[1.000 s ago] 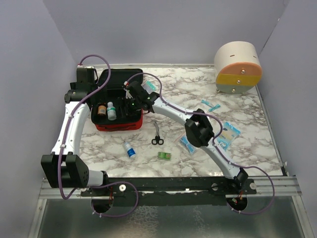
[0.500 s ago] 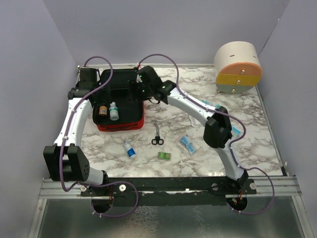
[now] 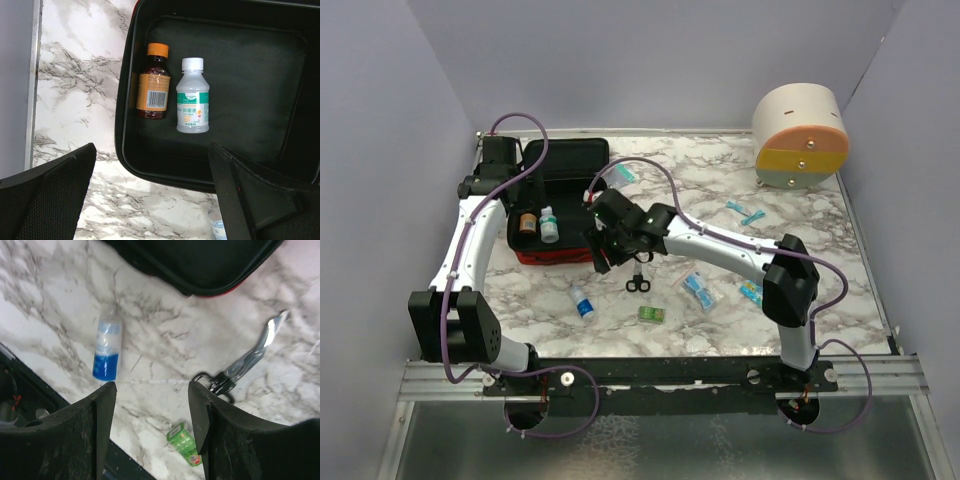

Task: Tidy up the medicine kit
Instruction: Pick up the medical item at the center of the board.

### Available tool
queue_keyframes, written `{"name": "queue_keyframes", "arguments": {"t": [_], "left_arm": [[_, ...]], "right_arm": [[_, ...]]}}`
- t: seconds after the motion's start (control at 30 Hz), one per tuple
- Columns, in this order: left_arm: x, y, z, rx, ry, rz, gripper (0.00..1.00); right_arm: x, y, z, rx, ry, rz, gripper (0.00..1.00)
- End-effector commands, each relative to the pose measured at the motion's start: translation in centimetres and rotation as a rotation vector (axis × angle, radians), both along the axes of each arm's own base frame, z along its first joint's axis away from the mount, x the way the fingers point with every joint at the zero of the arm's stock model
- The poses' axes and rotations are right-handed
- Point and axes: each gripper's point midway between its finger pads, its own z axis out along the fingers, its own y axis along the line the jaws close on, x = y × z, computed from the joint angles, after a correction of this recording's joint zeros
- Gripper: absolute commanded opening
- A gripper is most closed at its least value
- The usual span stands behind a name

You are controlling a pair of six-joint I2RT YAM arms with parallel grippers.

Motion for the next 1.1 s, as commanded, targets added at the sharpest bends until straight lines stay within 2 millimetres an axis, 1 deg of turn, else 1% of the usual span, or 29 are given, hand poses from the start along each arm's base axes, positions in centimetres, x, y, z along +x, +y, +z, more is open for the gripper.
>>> {"name": "queue_keyframes", "arguments": {"t": [0.0, 0.1, 0.2, 0.27, 0.37, 0.47, 0.57, 0.63, 0.73, 0.87, 0.93, 1.07], "left_arm": [[0.9, 0.3, 1.4, 0.002, -0.047, 0.028, 0.97], [0.9, 0.3, 1.8, -0.004, -0.062, 0.041, 0.97], [0.6, 0.8, 2.3, 0.01, -0.076, 0.069, 0.98], [0.2, 1.6, 2.6, 0.034, -0.088, 0.113, 0.99], [-0.6, 3.0, 2.9, 0.053, -0.102, 0.178, 0.99], [-1.4, 3.6, 2.6, 0.061, -0.094, 0.207, 0.99], [-2.2, 4.0, 1.8, 0.069, -0.074, 0.219, 0.99], [-2.6, 4.1, 1.6, 0.07, -0.07, 0.225, 0.99], [-3.1, 4.4, 1.2, 0.074, -0.063, 0.241, 0.99], [-3.8, 5.3, 1.1, 0.082, -0.068, 0.294, 0.99], [-4.0, 5.7, 1.4, 0.083, -0.079, 0.324, 0.99], [-4.2, 6.1, 1.8, 0.081, -0.094, 0.347, 0.99]], "right_arm": [[-2.3, 0.6, -1.2, -0.03, 0.017, 0.007, 0.6], [-3.3, 1.8, -2.1, -0.046, 0.026, 0.039, 0.61], [-4.1, 3.0, -3.0, -0.045, 0.032, 0.079, 0.61], [-4.7, 3.5, -4.1, -0.059, 0.045, 0.103, 0.61], [-5.0, 4.5, -5.6, -0.071, 0.047, 0.137, 0.61], [-5.2, 5.7, -6.2, -0.069, 0.043, 0.174, 0.63], [-5.9, 6.7, -7.0, -0.085, 0.045, 0.211, 0.65], [-6.3, 6.9, -7.6, -0.094, 0.051, 0.224, 0.65], [-6.8, 7.2, -7.9, -0.089, 0.058, 0.237, 0.66], [-7.7, 7.5, -8.4, -0.093, 0.072, 0.259, 0.68], [-8.0, 7.5, -9.2, -0.107, 0.084, 0.266, 0.69], [-8.2, 7.1, -11.2, -0.144, 0.097, 0.272, 0.69]]}}
